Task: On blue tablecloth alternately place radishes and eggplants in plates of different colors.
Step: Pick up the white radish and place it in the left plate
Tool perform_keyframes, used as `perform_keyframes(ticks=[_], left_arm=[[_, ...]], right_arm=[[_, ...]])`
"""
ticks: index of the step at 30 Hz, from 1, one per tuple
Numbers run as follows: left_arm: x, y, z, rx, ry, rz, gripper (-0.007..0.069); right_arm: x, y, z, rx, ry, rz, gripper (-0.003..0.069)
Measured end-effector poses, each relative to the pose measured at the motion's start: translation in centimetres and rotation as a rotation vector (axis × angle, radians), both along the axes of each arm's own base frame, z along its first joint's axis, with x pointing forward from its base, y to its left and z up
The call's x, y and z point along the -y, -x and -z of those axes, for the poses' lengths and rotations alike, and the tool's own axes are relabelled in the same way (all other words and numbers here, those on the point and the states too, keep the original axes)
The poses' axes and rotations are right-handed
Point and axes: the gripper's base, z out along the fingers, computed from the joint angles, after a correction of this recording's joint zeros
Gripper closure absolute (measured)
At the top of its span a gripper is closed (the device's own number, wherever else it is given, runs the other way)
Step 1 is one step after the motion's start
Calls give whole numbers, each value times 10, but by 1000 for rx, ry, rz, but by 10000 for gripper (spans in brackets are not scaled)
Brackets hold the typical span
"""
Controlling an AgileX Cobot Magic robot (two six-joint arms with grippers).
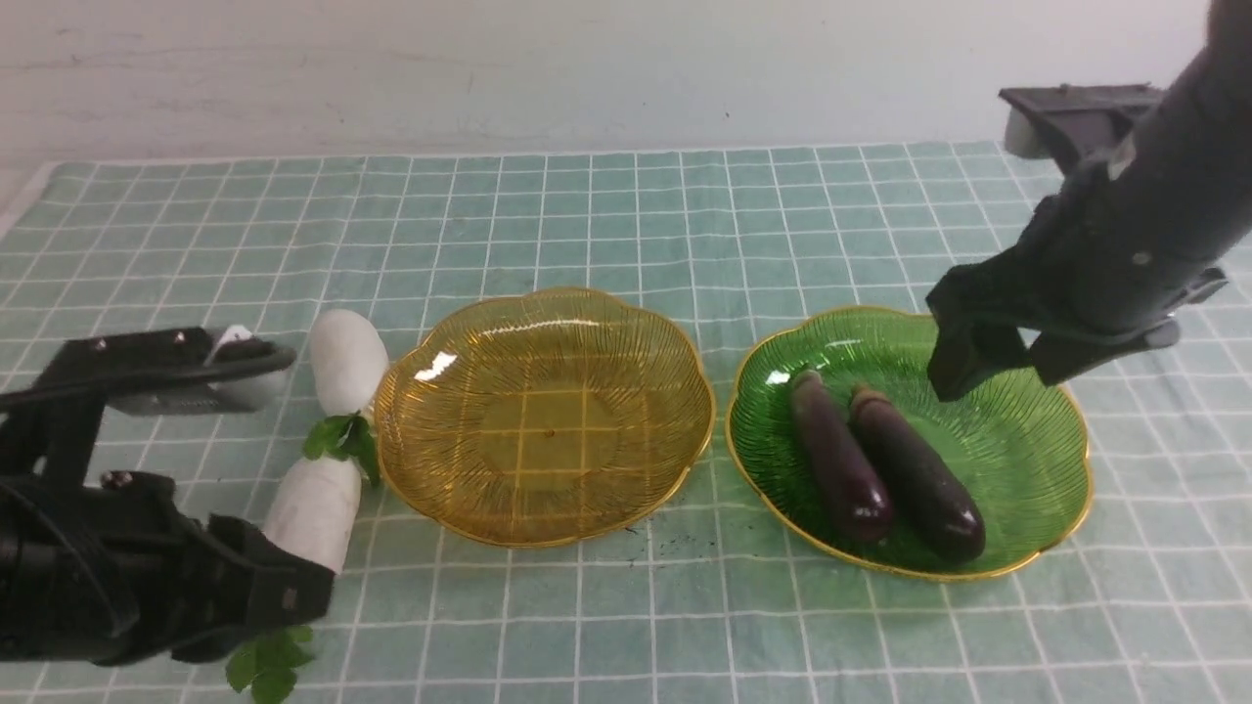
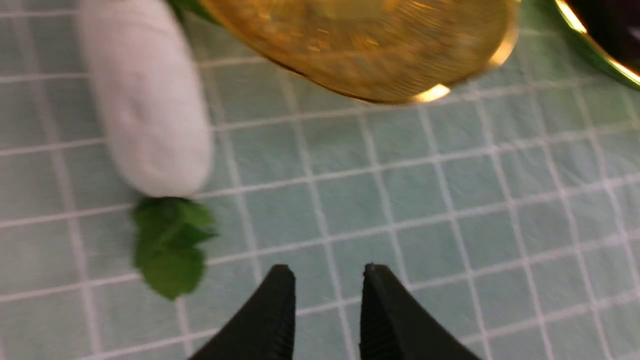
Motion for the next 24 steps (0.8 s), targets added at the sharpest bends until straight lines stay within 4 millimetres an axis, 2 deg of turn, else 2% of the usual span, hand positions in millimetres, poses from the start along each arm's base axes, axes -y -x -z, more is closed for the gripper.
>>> perform_keyframes(ticks=[5,12,17,24], left_arm=[[-10,-14,10,-63,-42,-158,391],[-10,-48,26,-131,-52,-194,302],[-9,-74,43,-208,-55,-196,253],[-7,-109,70,-297,-73,-175,218]], right_arm=[[11,38,1,8,7,-21,135],[22,74,21,-27,36,-64,135],[25,84,31,-53,46,-72,135],[26,87,39,-77,53,-75,135]])
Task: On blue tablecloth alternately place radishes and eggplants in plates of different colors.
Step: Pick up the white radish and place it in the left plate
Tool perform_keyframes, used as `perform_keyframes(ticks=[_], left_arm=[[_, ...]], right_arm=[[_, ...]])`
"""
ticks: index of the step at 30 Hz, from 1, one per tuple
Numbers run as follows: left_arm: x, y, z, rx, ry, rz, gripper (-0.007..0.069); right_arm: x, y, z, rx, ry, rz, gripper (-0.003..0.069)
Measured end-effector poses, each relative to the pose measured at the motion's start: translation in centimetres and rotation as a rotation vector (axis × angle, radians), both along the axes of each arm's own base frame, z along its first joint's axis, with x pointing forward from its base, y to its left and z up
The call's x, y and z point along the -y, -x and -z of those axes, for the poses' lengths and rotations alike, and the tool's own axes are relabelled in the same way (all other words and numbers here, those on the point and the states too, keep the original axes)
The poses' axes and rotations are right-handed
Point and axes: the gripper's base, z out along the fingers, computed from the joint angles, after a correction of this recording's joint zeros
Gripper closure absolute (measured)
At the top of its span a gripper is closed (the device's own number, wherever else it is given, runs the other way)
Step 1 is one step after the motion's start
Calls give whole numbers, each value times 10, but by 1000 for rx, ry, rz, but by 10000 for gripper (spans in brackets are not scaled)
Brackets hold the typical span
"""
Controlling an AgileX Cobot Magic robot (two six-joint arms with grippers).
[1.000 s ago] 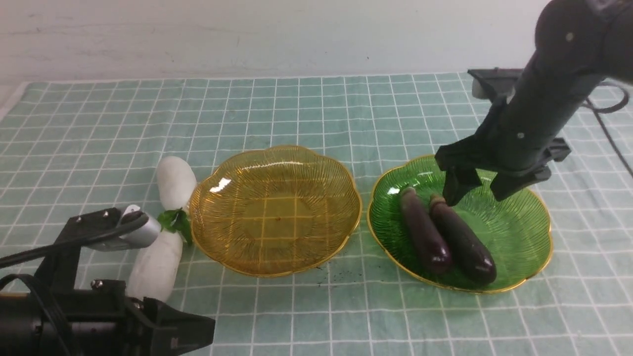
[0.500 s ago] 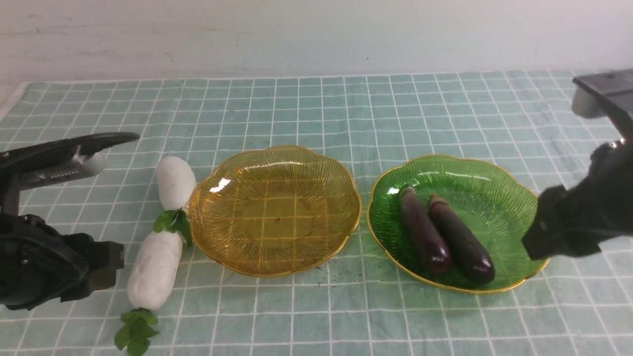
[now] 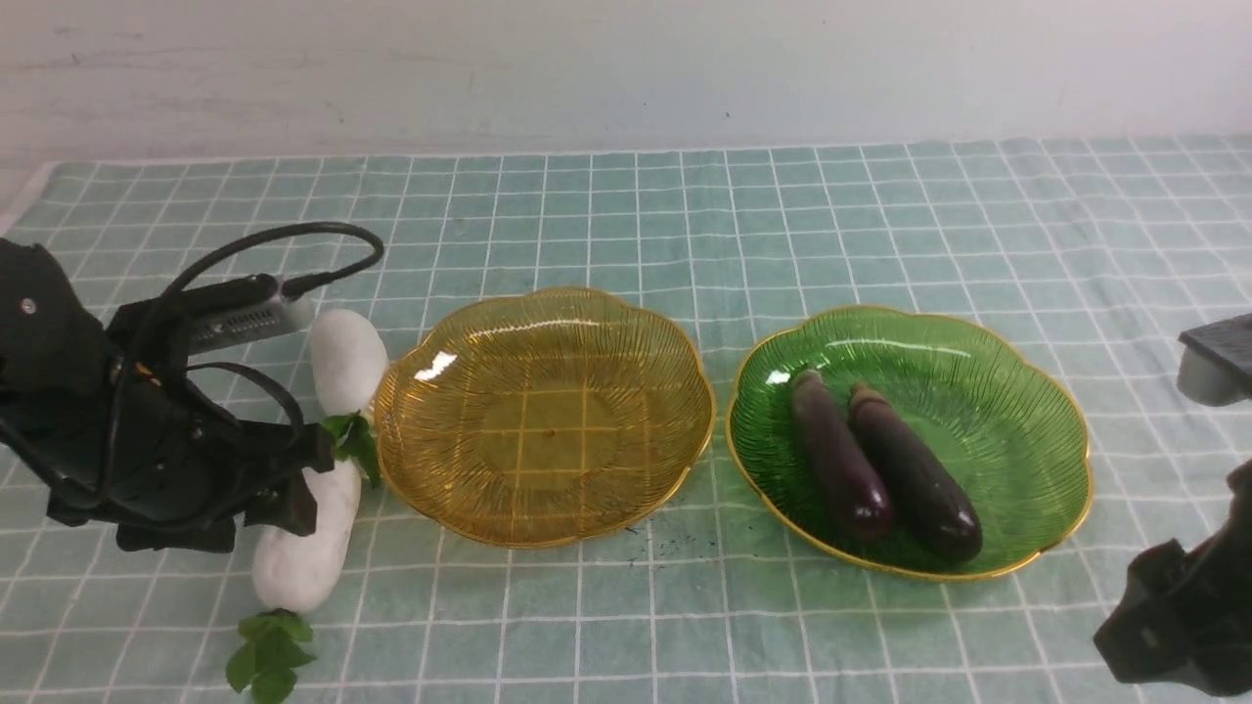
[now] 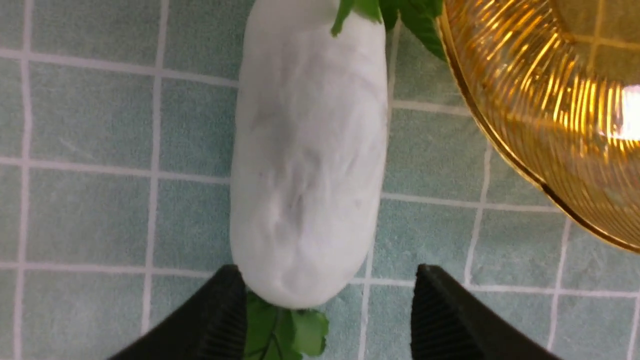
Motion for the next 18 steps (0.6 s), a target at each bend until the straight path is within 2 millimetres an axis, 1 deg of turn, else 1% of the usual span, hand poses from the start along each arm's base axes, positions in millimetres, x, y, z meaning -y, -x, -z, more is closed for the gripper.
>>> perform_keyframes(ticks=[4,7,10,12,15,18], left_arm=[[1,-18,15,-27,-13,35,218],[1,-27,25,-47,-22,60,215],[1,-32,34,-69,-26,78,186],[1,-33,36,-72,-25,80,171],[2,-37,43,-77,-28,82,123],[2,-38,52,-102,-32,86,115]], right_arm=[[0,-1,0,20,-5,2,135],[-1,-3,0,35,-9,4,135],[-1,-4,-1,48,-15,6,135],[-1,-4,-1,51,-17,6,135],[-1,-5,-1,55,-18,7,135],[-1,-5,-1,56,-18,7,135]])
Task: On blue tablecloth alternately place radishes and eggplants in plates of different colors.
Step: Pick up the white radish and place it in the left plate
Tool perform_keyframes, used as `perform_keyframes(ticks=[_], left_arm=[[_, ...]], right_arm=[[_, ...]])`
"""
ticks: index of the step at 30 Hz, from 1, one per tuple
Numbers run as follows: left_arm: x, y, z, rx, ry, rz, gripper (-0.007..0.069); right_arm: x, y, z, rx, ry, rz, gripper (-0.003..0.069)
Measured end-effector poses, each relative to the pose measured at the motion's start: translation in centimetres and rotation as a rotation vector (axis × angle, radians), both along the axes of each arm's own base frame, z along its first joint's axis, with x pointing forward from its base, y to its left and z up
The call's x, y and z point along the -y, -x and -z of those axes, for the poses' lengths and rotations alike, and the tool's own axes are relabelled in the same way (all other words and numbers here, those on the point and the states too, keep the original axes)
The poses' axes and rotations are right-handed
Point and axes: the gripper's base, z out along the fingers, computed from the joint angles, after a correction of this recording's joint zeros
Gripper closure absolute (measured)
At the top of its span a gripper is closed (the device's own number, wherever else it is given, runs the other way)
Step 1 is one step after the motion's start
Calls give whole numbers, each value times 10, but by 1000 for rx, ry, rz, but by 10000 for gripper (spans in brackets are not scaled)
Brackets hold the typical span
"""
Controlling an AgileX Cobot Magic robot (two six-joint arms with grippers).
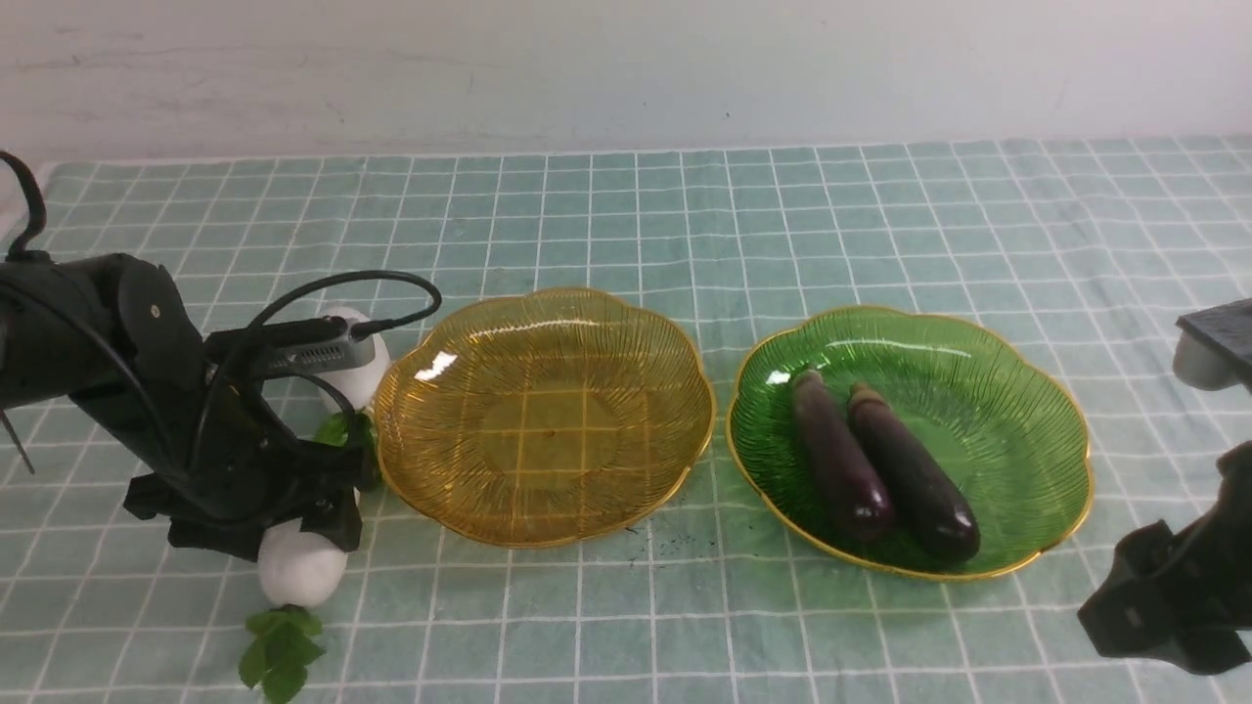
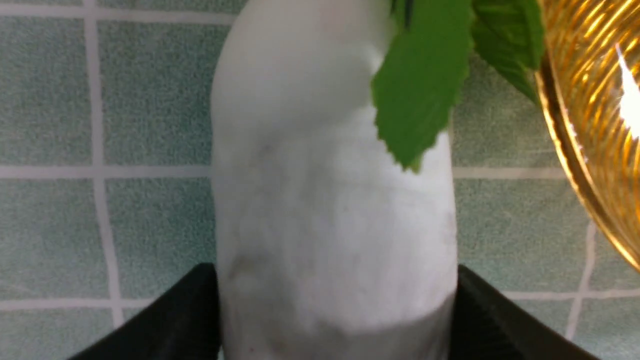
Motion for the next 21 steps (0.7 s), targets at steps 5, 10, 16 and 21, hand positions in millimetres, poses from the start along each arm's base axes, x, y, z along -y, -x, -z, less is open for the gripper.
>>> perform_keyframes(ticks=[5,10,16,21], left_arm=[[0,1,4,-27,-8,11,160],[-5,8,2,-100,-66,69,161],[-22,29,-21,-220,-246,76,161],[-26,34,-65,-158,-285,4,161]], right_arm=[[0,0,0,0,0,0,135],[0,0,0,0,0,0,135],[0,0,0,2,-1,0,135],[0,-2,-1,22,-6,3,135]])
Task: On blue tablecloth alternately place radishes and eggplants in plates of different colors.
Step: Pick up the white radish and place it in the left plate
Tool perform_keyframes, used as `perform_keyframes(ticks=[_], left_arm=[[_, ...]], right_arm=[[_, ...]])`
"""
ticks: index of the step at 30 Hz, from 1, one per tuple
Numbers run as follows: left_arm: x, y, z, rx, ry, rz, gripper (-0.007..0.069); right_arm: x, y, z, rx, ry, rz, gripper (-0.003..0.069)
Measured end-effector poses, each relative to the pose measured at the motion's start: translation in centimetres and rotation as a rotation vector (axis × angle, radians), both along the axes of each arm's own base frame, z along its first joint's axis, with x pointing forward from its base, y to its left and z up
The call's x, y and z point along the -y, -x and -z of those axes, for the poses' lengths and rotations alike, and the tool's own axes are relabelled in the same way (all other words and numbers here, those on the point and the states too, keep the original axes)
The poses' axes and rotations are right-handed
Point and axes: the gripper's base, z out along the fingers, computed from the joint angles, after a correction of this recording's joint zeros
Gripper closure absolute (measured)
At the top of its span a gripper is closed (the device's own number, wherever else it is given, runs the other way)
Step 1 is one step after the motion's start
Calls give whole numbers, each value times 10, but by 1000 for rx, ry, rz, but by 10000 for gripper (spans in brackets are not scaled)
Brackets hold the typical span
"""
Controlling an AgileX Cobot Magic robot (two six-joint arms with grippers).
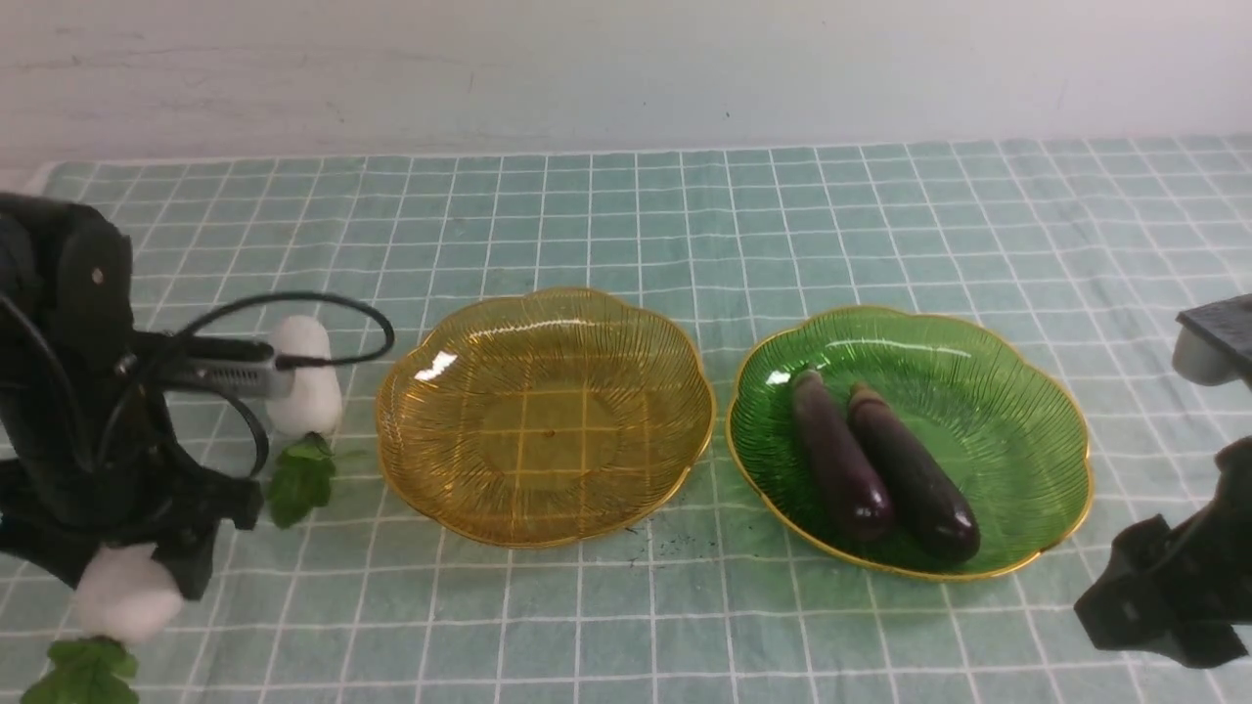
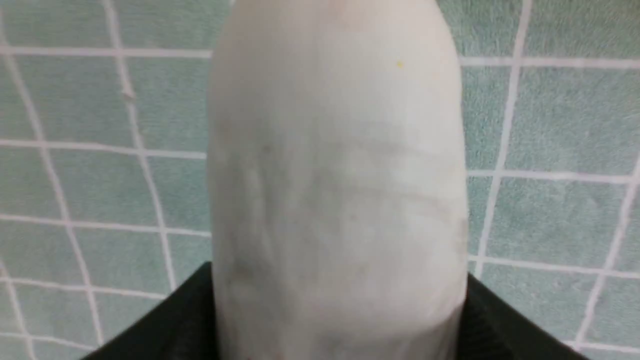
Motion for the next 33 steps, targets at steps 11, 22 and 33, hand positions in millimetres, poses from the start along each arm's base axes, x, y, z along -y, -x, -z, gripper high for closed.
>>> perform_keyframes(ticks=[11,22,33], left_arm=[[38,-27,-65,315,435,-29,161],[60,-60,-28,291,674,44,161],[75,-77,5,271,705,143,100]], right_arm=[[-2,-3,-2,36,-30,9,135],[-3,-3,-2,35,-36,10,135],[-8,-4,-4,43,-110,23,154]])
